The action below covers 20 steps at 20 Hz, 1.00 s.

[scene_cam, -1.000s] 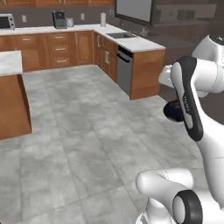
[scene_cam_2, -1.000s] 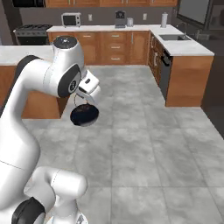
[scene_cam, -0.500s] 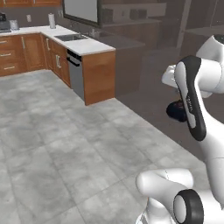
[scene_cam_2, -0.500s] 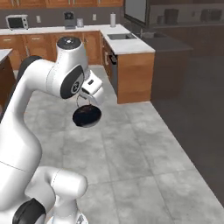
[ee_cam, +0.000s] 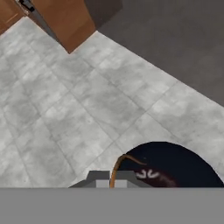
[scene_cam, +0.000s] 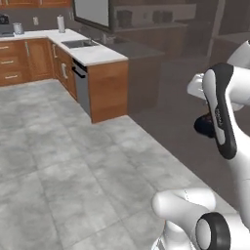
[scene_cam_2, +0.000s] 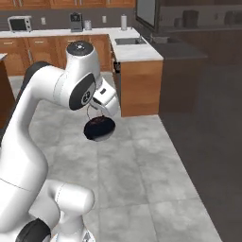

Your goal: Pick the teapot and mug and place them in the sink. Then turn on the water.

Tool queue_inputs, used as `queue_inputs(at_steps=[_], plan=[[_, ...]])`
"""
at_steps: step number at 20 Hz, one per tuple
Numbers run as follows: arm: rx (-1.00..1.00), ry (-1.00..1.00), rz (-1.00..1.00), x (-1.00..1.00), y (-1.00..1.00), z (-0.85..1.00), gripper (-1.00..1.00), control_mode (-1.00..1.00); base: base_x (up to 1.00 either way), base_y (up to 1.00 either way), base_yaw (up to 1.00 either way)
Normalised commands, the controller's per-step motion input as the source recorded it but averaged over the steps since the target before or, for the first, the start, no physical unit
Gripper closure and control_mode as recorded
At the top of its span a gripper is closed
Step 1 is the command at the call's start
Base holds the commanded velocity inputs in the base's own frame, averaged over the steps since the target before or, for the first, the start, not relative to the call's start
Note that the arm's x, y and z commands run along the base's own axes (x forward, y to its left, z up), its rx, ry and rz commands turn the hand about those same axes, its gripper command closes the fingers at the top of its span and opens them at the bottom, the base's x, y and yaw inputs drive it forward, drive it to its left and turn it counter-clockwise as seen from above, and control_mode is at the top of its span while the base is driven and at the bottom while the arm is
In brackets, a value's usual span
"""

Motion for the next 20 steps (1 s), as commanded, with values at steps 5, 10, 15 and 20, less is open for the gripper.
queue_inputs(at_steps=[5, 10, 15, 20], plan=[[0.00, 0.00, 0.00, 0.00, 0.00, 0.00, 1.00, 1.00, 1.00, -0.16, 0.42], [0.00, 0.00, 0.00, 0.00, 0.00, 0.00, 1.00, 1.00, 1.00, -0.13, 0.44], [0.00, 0.00, 0.00, 0.00, 0.00, 0.00, 1.00, 1.00, 0.86, 0.00, 0.34], [0.00, 0.00, 0.00, 0.00, 0.00, 0.00, 1.00, 1.00, 0.86, 0.35, 0.14]])
